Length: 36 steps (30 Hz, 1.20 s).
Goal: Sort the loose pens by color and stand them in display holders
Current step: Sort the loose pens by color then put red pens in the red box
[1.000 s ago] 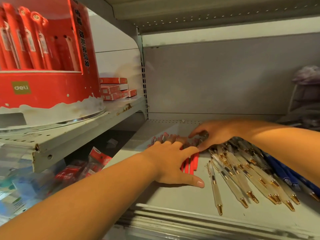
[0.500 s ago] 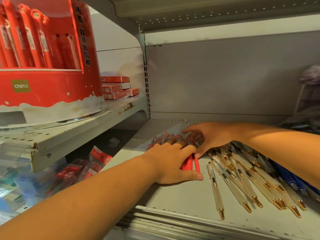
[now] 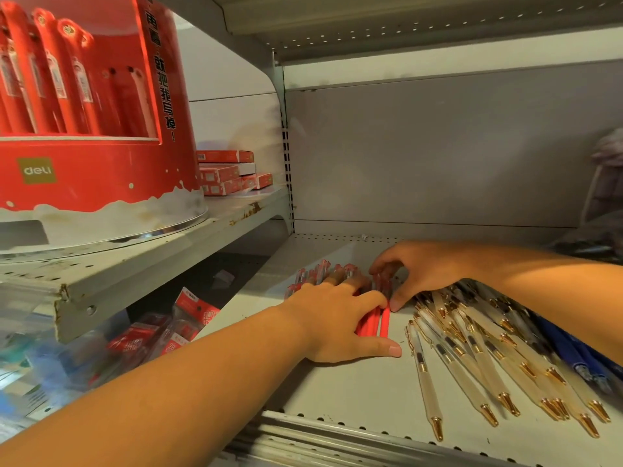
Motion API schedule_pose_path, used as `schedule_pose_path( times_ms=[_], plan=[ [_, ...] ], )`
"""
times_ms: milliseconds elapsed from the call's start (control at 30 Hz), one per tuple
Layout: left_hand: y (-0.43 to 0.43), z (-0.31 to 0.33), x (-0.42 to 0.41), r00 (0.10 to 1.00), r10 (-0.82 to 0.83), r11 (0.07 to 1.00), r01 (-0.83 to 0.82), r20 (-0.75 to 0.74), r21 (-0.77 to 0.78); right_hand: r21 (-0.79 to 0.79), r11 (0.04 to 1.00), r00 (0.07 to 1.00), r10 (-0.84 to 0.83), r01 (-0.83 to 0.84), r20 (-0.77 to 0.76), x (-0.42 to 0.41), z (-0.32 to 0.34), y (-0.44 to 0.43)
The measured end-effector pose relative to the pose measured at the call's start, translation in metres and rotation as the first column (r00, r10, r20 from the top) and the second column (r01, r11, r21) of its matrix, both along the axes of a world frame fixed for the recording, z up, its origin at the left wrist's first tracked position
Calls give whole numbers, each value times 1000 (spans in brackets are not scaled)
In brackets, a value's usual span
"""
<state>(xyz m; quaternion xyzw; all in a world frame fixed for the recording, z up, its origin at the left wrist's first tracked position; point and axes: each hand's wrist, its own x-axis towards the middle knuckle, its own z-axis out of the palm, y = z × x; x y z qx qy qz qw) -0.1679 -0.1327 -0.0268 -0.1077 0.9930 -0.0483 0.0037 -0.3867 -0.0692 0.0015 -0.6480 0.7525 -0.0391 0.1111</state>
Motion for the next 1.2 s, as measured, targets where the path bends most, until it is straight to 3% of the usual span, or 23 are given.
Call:
schedule_pose_path(
  times_ms=[267,367,433,600,700,933,1067,1200],
  plan=[
    [-3,-2,6,999,28,1000,-28,-35,1,15,1000,998,-23,22,57,-2,11,-9],
    [-3,-5,7,1000,18,1000,-19,-19,-8,-107,986,965,-96,126,245,5,13,-32],
    [-3,-5,7,1000,12,1000,-12,-21,-21,-99,979,940,-141,180,311,16,9,-45],
    [-3,-6,6,999,15,998,-17,-42,-59,-91,992,960,-62,90,274,27,-5,-56],
    [-2,-5,5,998,10,996,-15,-64,-83,-107,987,882,-57,121,469,21,-10,-53],
    [-1,-4,3,997,24,997,-29,-78,-71,-144,987,782,32,74,623,16,-17,-55],
    [1,-3,5,997,44,997,-48,-61,-55,-216,970,850,23,108,527,23,-7,-62],
    [0,2,16,998,34,997,-38,-53,-69,-176,982,896,23,61,443,39,0,-76]
  ],
)
